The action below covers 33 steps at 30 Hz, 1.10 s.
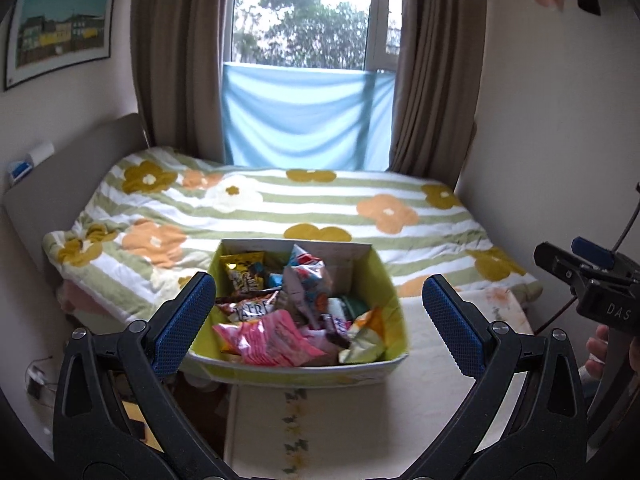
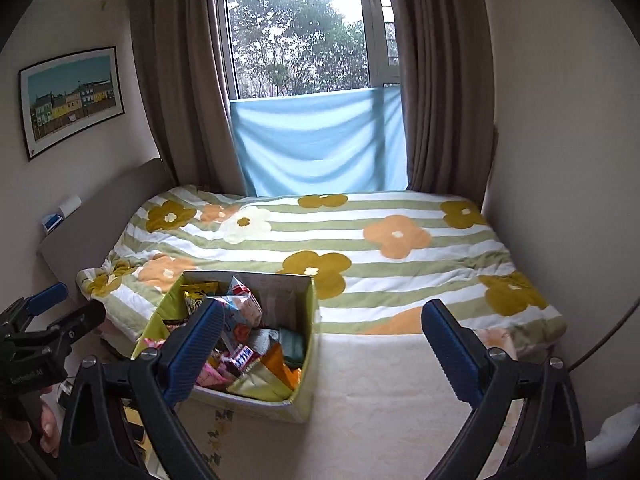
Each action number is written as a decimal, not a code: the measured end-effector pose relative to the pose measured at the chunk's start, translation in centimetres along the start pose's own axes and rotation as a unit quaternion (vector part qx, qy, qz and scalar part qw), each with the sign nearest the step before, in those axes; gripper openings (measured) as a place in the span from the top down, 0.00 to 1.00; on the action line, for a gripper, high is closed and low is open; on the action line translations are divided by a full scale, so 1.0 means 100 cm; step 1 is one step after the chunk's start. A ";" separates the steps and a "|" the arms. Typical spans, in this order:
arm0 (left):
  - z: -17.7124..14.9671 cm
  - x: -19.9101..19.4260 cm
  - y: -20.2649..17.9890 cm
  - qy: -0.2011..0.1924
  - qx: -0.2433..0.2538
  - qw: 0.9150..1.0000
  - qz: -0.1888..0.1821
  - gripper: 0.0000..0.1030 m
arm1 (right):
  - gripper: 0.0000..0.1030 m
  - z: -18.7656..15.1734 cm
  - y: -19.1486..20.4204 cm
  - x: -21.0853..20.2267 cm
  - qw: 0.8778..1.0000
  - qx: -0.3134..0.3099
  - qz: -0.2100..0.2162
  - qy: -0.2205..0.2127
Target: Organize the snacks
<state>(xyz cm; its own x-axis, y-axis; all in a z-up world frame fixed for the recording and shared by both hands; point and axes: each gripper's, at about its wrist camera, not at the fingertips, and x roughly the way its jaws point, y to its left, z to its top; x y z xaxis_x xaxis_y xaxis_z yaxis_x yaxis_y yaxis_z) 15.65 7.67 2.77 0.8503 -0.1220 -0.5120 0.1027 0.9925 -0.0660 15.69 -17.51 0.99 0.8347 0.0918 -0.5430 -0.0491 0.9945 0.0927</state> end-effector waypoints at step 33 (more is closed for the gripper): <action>-0.058 -0.082 -0.068 -0.036 0.032 0.999 0.015 0.00 | 0.03 -0.069 -0.041 -0.092 0.998 -0.003 -0.058 -0.038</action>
<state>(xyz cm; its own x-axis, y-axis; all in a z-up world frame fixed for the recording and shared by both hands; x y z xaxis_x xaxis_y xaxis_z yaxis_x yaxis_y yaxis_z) 4.97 1.85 2.45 0.8884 -0.0938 -0.4493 0.1075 0.9942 0.0051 4.47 -22.11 -0.15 0.8740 -0.0272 -0.4851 0.0468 0.9985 0.0283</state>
